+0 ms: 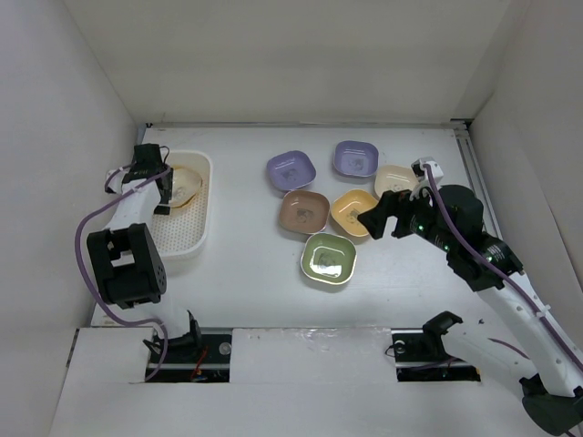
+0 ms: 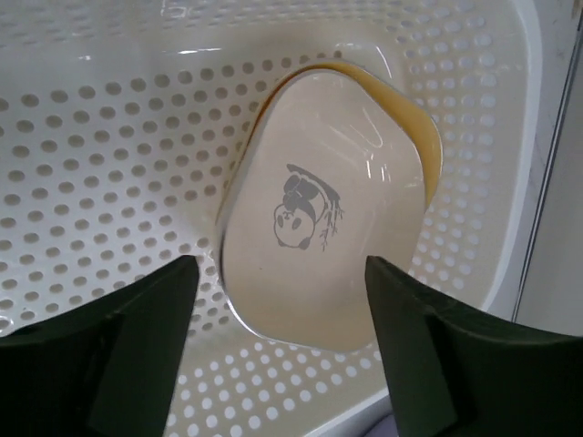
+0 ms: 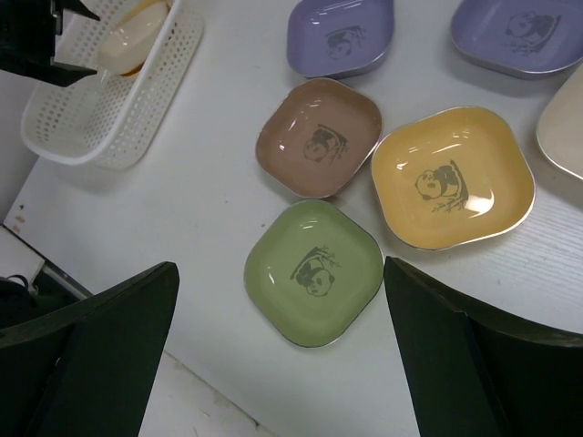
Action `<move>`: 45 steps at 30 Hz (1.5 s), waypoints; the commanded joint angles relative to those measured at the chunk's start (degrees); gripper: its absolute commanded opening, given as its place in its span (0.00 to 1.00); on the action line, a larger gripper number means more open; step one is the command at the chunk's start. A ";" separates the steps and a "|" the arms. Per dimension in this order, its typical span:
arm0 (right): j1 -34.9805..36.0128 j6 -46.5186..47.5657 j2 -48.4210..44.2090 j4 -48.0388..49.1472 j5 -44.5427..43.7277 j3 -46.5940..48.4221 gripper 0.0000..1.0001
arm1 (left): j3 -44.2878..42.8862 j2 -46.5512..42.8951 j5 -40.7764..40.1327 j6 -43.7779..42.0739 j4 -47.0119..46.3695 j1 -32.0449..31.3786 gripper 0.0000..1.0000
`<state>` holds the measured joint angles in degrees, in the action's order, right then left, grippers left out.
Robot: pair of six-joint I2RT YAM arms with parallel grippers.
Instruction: Place the plates into the plastic bin on the countertop
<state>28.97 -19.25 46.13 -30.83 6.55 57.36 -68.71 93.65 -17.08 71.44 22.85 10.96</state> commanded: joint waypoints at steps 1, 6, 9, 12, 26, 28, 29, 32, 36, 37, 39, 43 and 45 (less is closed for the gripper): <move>0.47 -0.09 -0.69 2.35 -0.56 0.29 1.00 | 0.68 -4.43 0.11 -0.16 -1.14 -0.33 0.74; 1.00 -0.09 -0.69 2.35 -0.57 0.29 1.00 | 2.44 -10.93 0.73 -0.95 -2.37 -1.64 1.00; 1.00 -0.09 -0.69 2.35 -1.10 0.29 1.00 | 2.44 -14.71 2.22 -5.41 -4.74 -2.26 1.00; 1.00 -0.09 -0.69 2.35 -1.71 0.29 1.00 | 2.44 -17.61 7.66 -10.69 -7.89 -3.74 1.00; 1.00 -1.06 -4.38 -2.65 -9.18 3.90 1.00 | -2.14 -3.13 5.39 -35.84 -9.48 -41.54 0.98; 1.00 -1.06 -5.00 -3.27 -9.18 3.90 1.00 | -1.61 -1.19 5.39 -35.05 -9.49 -42.07 0.96; 1.00 -1.06 -5.00 -3.27 -9.18 3.90 1.00 | -0.82 0.64 5.39 -35.05 -10.28 -42.86 0.93; 1.00 -1.06 -5.00 -3.80 -9.18 4.42 1.00 | 0.06 4.59 6.88 -35.05 -11.60 -43.57 0.84; 1.00 -1.06 -5.00 -4.33 -9.18 4.42 1.00 | 1.37 8.30 6.89 -33.91 -12.47 -43.57 0.74; 1.00 -1.06 -5.52 -4.33 -9.18 4.42 1.00 | 1.38 8.83 6.89 -33.91 -13.00 -43.57 0.74; 1.00 -1.06 -5.52 -4.33 -9.18 4.42 1.00 | 2.00 10.31 6.27 -32.86 -13.01 -43.57 0.62; 1.00 -1.06 -5.52 -4.33 -8.66 4.42 1.00 | 2.00 11.12 3.03 -31.45 -10.64 -43.57 0.37; 1.00 -1.06 -5.52 -4.33 -8.66 4.42 1.00 | 2.00 11.12 1.71 -30.66 -10.63 -43.57 0.29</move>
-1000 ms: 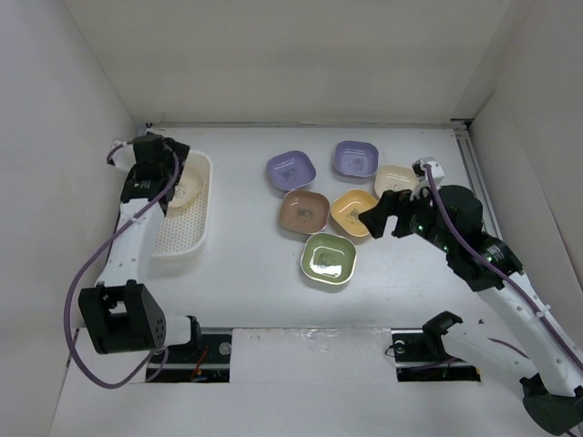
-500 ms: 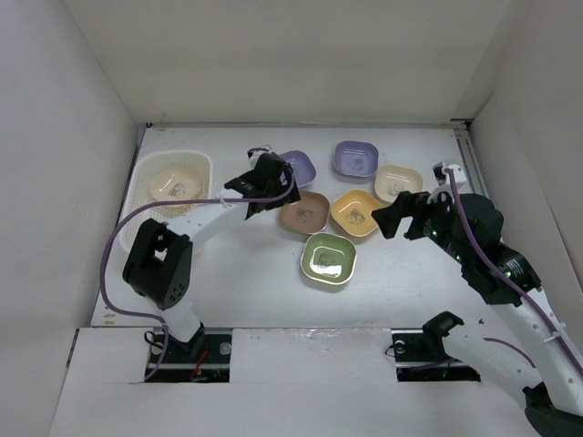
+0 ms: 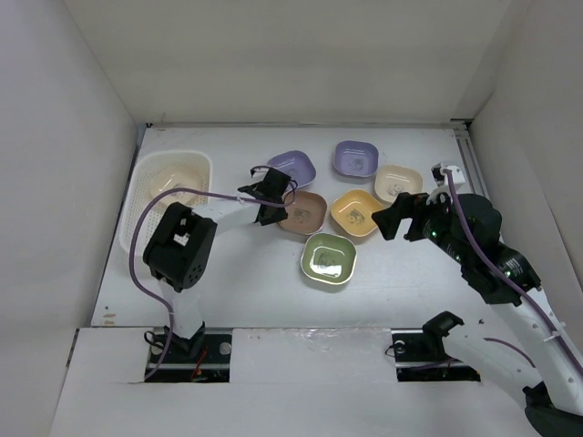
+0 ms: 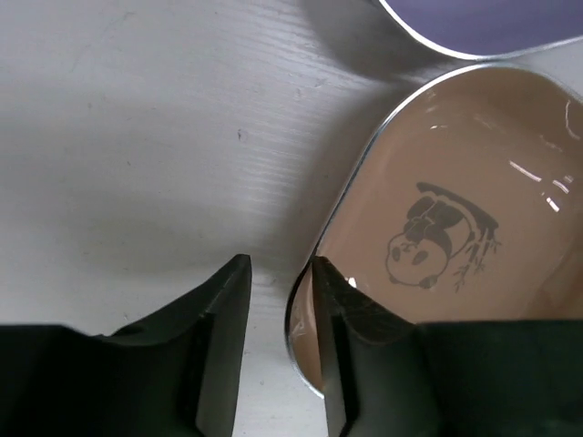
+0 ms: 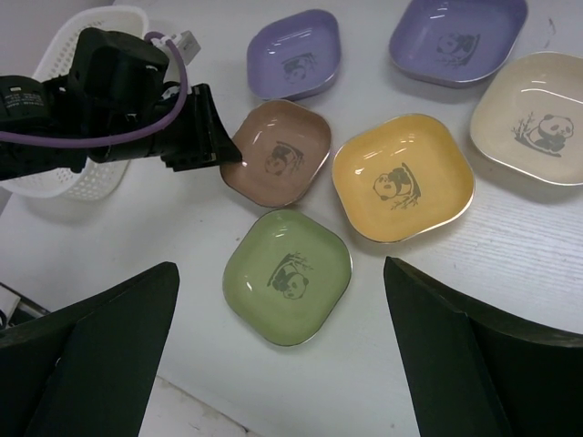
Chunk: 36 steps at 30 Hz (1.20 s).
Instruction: Place the plates into the plastic bin on the countertop
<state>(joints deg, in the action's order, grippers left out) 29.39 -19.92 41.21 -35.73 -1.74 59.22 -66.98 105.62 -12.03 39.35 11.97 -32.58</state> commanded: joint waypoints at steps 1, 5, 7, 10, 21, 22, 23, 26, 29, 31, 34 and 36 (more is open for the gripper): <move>0.58 -0.38 -0.61 0.57 -0.37 2.57 1.00 | 1.05 -1.55 -3.96 2.21 0.25 -0.03 0.25; 0.58 -0.38 -0.08 1.10 -0.37 2.57 1.00 | 1.59 -2.61 -8.61 4.67 4.28 -0.03 0.06; 0.58 -0.38 -0.08 1.62 -0.37 2.57 1.00 | 1.59 -3.49 -9.24 4.68 6.22 -0.03 0.00; 0.58 -0.38 0.44 2.15 -0.37 2.04 1.00 | 2.12 -6.56 -9.76 4.68 8.77 -0.03 0.00; 0.58 -0.38 0.98 3.21 0.68 2.04 1.00 | -7.28 -21.68 -11.87 3.10 18.79 0.93 0.00; 0.58 -0.38 0.98 3.21 0.68 2.04 1.00 | -7.90 -23.34 -11.87 3.10 18.80 1.98 0.00; 0.58 -0.38 0.98 3.73 1.29 2.04 1.00 | -8.51 -24.75 -11.87 3.62 18.80 5.21 0.00; 0.58 -0.38 0.98 4.26 1.91 1.42 1.00 | -7.39 -25.81 -5.04 0.83 14.95 17.13 0.00; 0.58 -0.38 0.98 5.31 2.53 0.72 1.00 | -6.85 -24.95 2.62 -0.50 10.81 27.27 0.00; 0.58 -0.38 1.50 5.32 2.53 0.20 1.00 | -6.85 -23.36 3.32 1.23 10.62 34.49 0.00; 0.58 -0.38 1.50 5.92 3.05 0.19 1.00 | -4.31 -22.83 3.33 4.84 8.01 39.69 0.00; 0.58 -0.38 1.50 6.45 3.06 -0.33 1.00 | -3.51 -22.83 0.97 8.27 7.11 40.22 0.00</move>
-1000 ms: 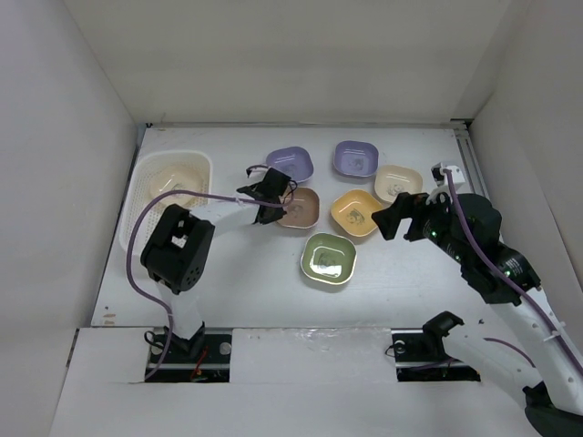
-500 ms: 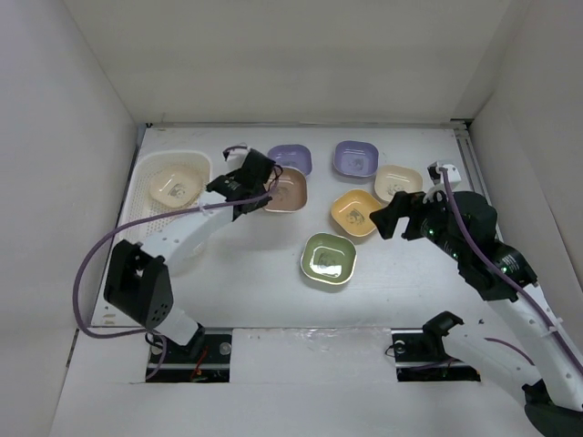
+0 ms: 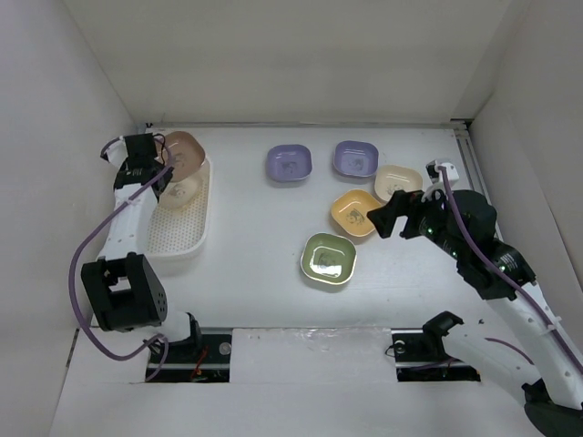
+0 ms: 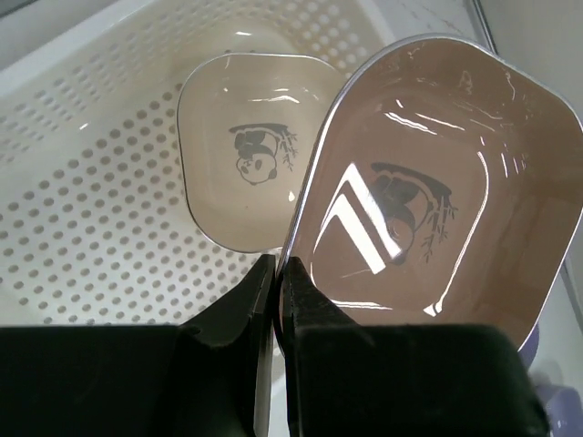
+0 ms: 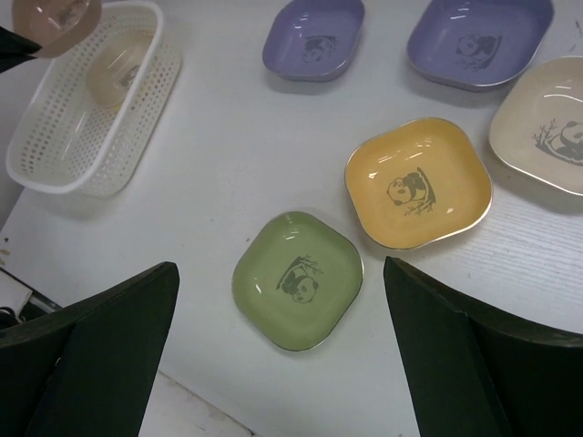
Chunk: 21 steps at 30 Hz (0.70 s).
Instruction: Place the plates into the plastic bin on the countertop
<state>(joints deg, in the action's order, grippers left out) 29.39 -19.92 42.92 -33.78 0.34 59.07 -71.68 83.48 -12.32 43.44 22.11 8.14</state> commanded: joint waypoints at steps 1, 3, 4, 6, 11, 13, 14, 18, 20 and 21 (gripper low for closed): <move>0.58 -0.38 -0.20 4.51 0.98 -0.18 1.00 | 1.19 -0.69 -0.15 5.85 -1.47 -0.50 0.00; 0.58 0.15 0.41 4.51 0.98 -0.18 1.00 | 1.19 -0.69 -3.76 12.50 -0.40 -0.50 0.00; 0.58 0.15 0.41 4.51 1.50 -0.18 1.00 | 3.54 -1.56 -4.72 14.81 -0.40 -0.50 0.00; 0.58 0.15 0.41 4.51 1.51 -0.71 1.00 | 6.01 -2.27 -5.95 18.59 -1.81 -0.50 0.00; 0.58 0.15 -0.11 4.51 2.03 -1.24 1.00 | 5.07 1.32 -7.63 23.36 -1.10 -0.50 0.00; 0.58 0.15 -0.64 4.51 2.03 -1.24 1.00 | 3.22 4.04 -8.16 23.36 1.53 -0.50 0.00; 0.58 0.15 -0.64 3.99 1.51 -1.24 1.00 | 2.69 6.14 -8.68 23.36 1.53 -0.50 0.00; 0.58 0.15 -0.64 3.98 1.51 -1.24 1.00 | 2.59 8.18 -8.69 22.65 0.75 -0.50 0.00; 0.58 0.15 -0.64 3.98 1.51 -1.24 1.00 | 2.60 9.41 -8.69 22.13 0.22 -0.50 0.00; 0.58 0.15 -0.64 3.98 1.51 -1.24 1.00 | 2.60 10.03 -8.69 22.13 0.22 0.20 0.00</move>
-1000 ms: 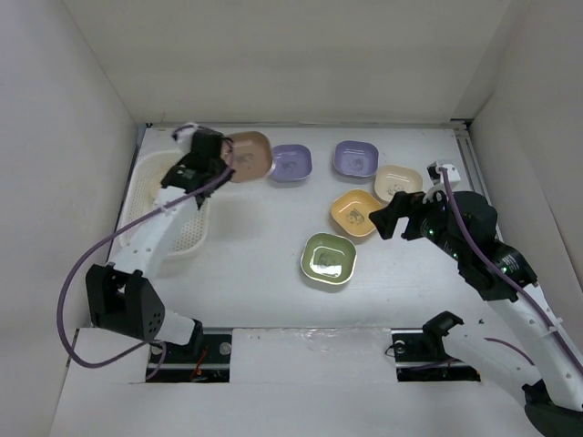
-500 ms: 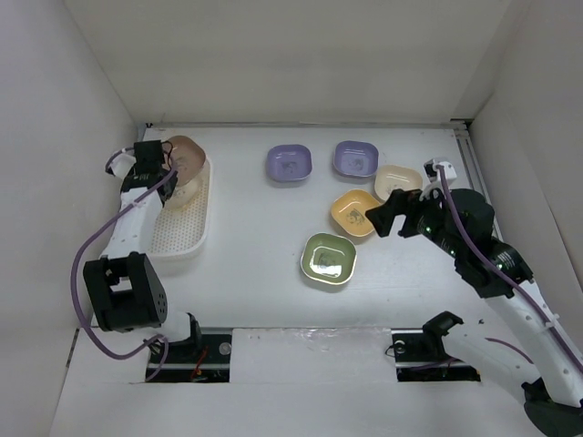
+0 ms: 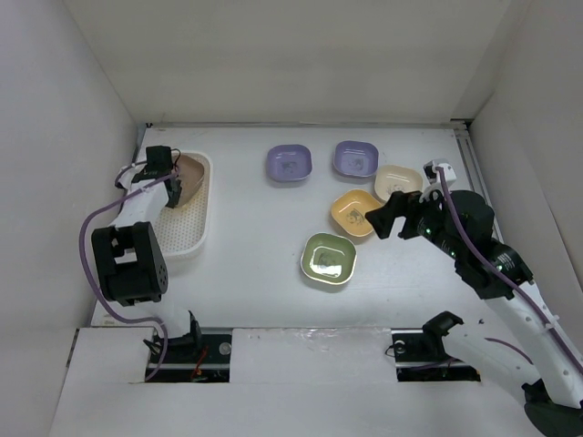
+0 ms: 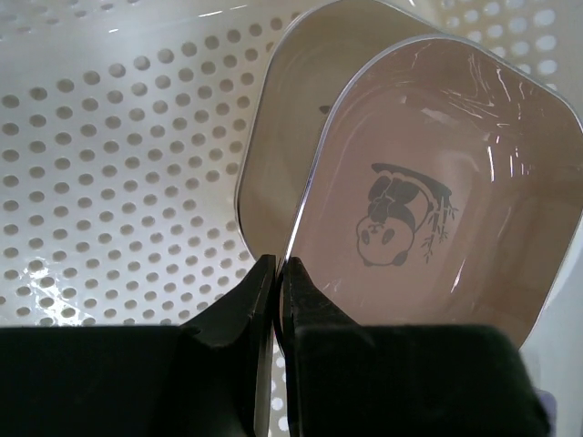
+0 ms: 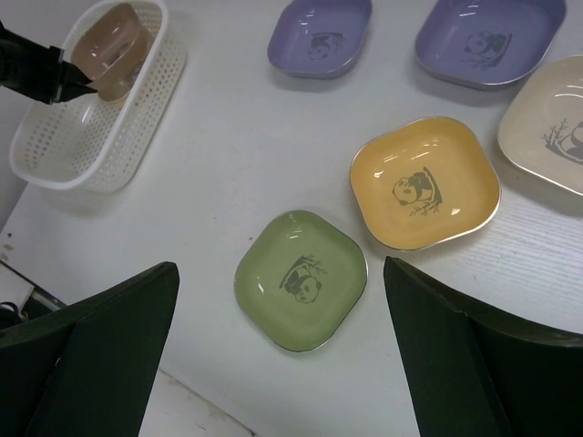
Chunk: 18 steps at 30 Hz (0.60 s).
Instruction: Place the plates into the plastic bin on the countertop
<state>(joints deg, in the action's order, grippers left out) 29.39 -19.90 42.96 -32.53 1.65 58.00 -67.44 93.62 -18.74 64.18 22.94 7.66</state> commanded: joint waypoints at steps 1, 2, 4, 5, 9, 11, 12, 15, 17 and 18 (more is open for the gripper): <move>0.58 0.13 -0.68 2.74 0.20 -0.17 1.00 | -1.64 -0.11 -1.48 0.69 -0.61 1.30 0.00; 0.58 0.13 -0.68 2.74 0.20 -0.17 1.00 | -1.64 -0.11 -1.47 0.68 -0.61 1.30 0.00; 0.58 0.13 -0.68 2.74 0.20 -0.17 1.00 | -1.12 -0.11 -1.47 0.68 -0.61 1.30 0.00; 0.58 0.13 -0.16 2.74 0.20 -0.17 1.00 | -1.12 -0.11 -1.47 0.68 -0.01 1.30 0.01; 0.58 0.13 -0.16 2.74 0.72 -0.17 1.00 | 0.12 -2.91 -2.00 0.68 0.00 1.30 0.42; 0.58 0.13 0.37 2.74 0.72 0.36 1.00 | 1.52 -6.06 -2.00 0.16 -1.49 1.30 0.74; 0.58 0.13 0.37 2.74 0.72 0.36 1.00 | 1.52 -6.78 -2.00 0.15 -1.49 1.30 0.89; 0.58 0.13 0.37 2.74 0.72 0.36 1.00 | -0.05 -8.28 -2.00 -1.25 0.25 1.30 1.00; 0.58 0.13 0.37 2.74 0.72 0.36 1.00 | -0.67 -9.94 0.02 -4.93 -0.43 1.30 1.00; 0.58 0.13 0.89 2.74 0.72 0.88 1.00 | -0.68 -12.30 0.02 -6.25 -0.44 -1.48 1.00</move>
<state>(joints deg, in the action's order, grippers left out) 29.39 -19.90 43.59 -32.53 1.96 58.00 -66.04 86.85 -18.59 62.19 22.37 8.40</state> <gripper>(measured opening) 0.999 0.993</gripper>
